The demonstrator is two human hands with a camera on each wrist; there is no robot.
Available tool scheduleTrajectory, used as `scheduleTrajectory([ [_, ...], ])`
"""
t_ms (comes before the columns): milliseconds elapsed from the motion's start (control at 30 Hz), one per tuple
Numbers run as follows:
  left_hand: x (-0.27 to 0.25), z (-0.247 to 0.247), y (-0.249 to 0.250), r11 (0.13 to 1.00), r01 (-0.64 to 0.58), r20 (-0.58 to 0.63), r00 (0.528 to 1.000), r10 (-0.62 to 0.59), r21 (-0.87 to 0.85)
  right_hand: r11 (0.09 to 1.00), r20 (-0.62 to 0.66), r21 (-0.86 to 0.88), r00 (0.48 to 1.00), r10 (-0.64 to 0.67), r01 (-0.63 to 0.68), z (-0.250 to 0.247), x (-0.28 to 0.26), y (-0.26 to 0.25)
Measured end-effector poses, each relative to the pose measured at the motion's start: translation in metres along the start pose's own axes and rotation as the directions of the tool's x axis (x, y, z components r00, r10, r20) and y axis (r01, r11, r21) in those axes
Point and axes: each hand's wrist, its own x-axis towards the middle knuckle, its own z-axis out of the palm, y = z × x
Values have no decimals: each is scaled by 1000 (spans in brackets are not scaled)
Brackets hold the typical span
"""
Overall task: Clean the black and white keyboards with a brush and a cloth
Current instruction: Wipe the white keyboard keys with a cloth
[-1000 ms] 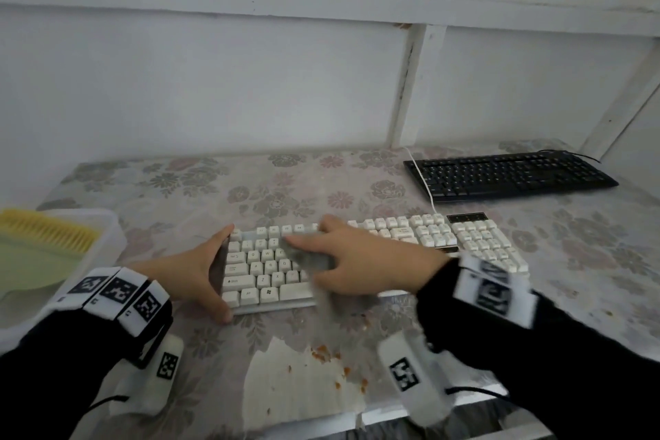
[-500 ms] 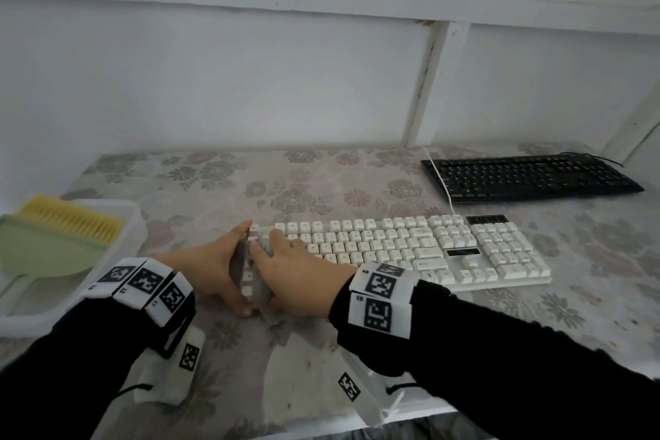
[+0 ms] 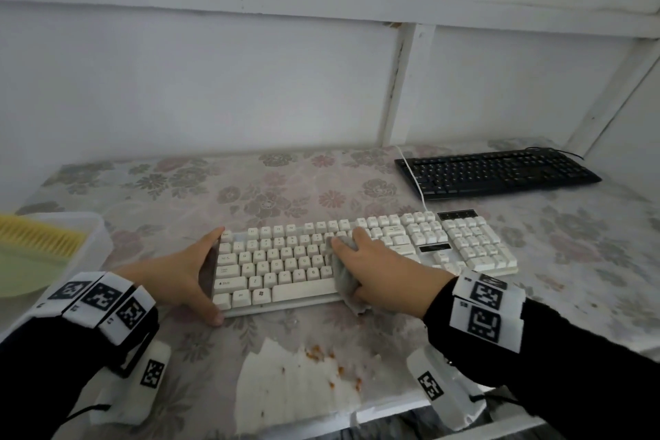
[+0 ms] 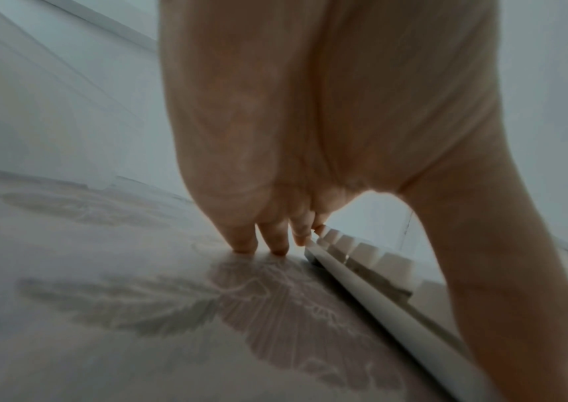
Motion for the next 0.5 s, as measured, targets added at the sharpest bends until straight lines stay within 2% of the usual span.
scheduleTrajectory([
  [167,1,1,-3,1000,9,-20,1000,-9,11,995,-35,-11,994,101,-101,6,-20,39],
  [433,-1,0,-1,1000,-16,-9,1000,16,0,958,-76,119,959,271,-261,7,-51,91],
  [500,-2,0,-1,1000,-17,-8,1000,17,2,959,-96,80,956,278,-271,11,-55,99],
])
